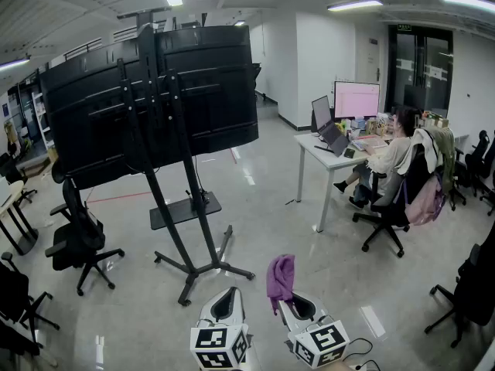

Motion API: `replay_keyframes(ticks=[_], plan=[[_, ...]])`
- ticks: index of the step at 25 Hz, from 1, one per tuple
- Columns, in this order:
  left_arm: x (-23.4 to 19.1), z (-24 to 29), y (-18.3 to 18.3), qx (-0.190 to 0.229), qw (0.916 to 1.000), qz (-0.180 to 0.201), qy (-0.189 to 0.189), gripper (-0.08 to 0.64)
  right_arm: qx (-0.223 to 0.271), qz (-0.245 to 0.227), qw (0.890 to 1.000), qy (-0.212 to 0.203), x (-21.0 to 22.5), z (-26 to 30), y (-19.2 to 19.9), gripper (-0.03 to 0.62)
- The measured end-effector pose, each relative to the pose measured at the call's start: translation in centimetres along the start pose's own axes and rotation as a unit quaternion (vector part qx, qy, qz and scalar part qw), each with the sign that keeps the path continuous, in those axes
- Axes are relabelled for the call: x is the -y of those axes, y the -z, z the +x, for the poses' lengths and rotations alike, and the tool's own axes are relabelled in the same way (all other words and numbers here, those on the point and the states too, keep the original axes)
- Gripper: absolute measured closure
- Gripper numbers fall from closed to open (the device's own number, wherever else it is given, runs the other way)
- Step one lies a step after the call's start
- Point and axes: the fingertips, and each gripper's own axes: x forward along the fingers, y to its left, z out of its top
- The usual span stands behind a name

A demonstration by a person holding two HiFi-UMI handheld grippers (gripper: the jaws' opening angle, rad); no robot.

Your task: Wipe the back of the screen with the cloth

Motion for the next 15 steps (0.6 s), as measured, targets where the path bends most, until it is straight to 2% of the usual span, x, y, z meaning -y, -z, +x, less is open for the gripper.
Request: replay_keyframes(ticks=[4, 8, 15], plan=[[-2.9, -0.3, -0.2, 0.003, 0.9995, -0.006, -0.03, 0.552, -0.004, -0.002, 1.0, -0.022, -1.1, 2.1, 0.4, 0.545], [-6.8, -1.6, -0.4, 0.007, 0.9966, -0.013, -0.081, 0.552, -0.013, -0.002, 0.998, -0.065, -3.4, 5.0, 0.8, 0.545], [-15.3, -4.8, -0.5, 0.011, 0.9824, -0.042, -0.181, 0.552, -0.026, -0.004, 0.987, -0.16, -9.4, 11.6, 1.4, 0.545]])
